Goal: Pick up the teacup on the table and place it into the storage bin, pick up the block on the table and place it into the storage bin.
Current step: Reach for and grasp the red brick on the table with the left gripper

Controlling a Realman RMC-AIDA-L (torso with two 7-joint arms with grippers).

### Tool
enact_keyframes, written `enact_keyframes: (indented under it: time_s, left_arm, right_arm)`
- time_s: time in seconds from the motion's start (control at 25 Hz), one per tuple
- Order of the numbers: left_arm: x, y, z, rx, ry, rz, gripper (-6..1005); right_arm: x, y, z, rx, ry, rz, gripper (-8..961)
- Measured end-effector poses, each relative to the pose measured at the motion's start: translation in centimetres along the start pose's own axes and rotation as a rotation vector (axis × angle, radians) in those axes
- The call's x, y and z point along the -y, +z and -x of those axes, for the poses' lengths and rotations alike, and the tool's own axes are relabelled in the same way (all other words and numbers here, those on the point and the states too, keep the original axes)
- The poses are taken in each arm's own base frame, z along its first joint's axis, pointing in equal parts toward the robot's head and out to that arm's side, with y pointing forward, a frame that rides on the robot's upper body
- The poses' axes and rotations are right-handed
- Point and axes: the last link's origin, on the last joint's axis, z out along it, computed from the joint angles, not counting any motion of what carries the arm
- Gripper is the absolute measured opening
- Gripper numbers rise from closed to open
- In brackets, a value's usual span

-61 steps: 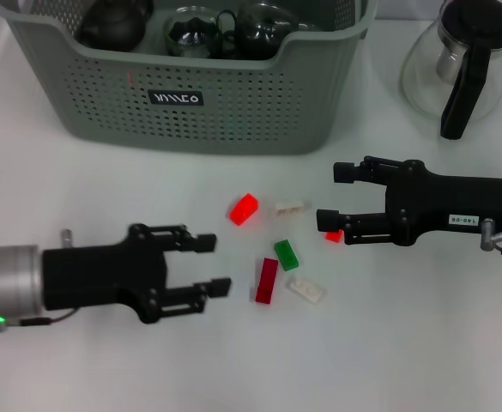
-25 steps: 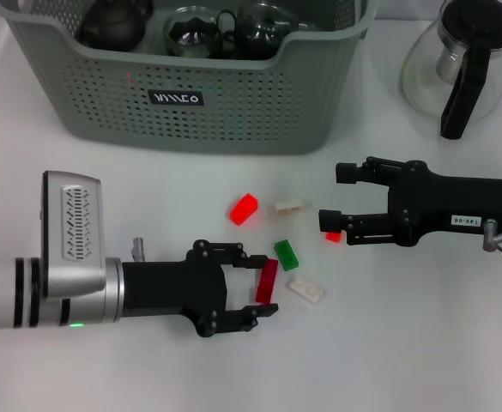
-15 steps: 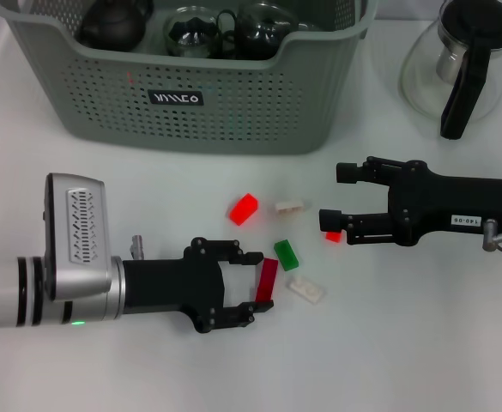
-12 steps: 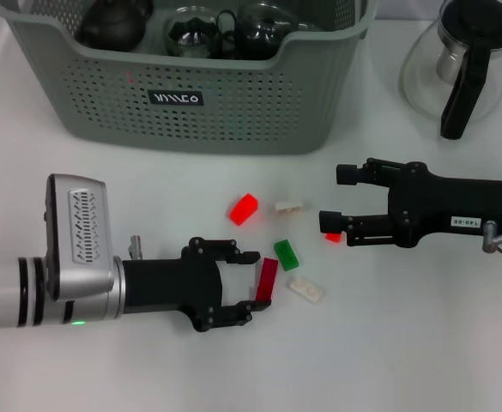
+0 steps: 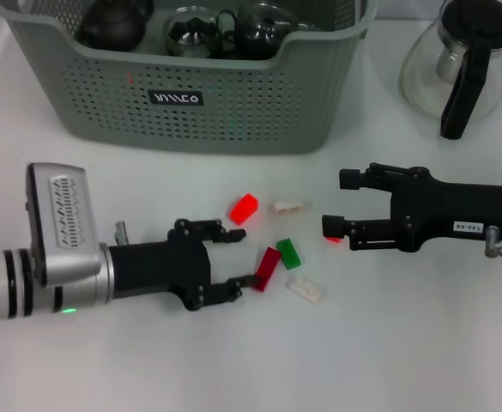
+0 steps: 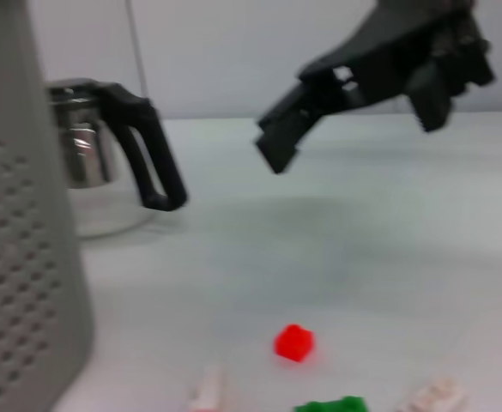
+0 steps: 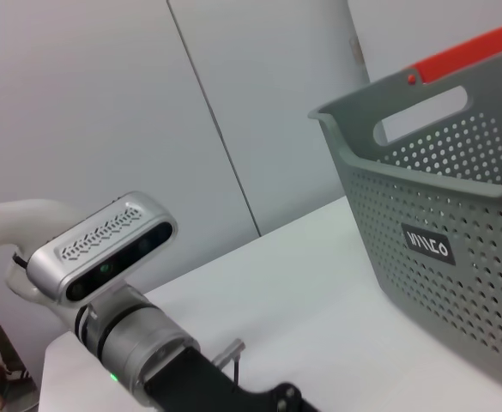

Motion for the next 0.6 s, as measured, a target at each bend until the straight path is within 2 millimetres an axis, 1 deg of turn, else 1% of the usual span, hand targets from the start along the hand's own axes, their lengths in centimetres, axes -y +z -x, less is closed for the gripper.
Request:
enact_keyframes:
  time_s: [0.2, 0.4, 0.6]
  left_arm:
    - [0.4, -0.3, -0.2, -0.016, -0.003, -0.017, 613]
    - [-0.5, -0.3, -0.6, -0.055, -0.013, 0.017, 613]
    - [-1.3, 0.4, -0.7, -0.074, -0.034, 0.042, 612]
  right_arm:
    - [0.0, -0.1, 0.0, 0.002, 0.000, -0.002, 947]
    - [0.0, -0.1, 0.0, 0.005, -0.001, -0.001, 947]
    - [0.0, 0.0, 0.2, 0.006, -0.005, 0.001, 947]
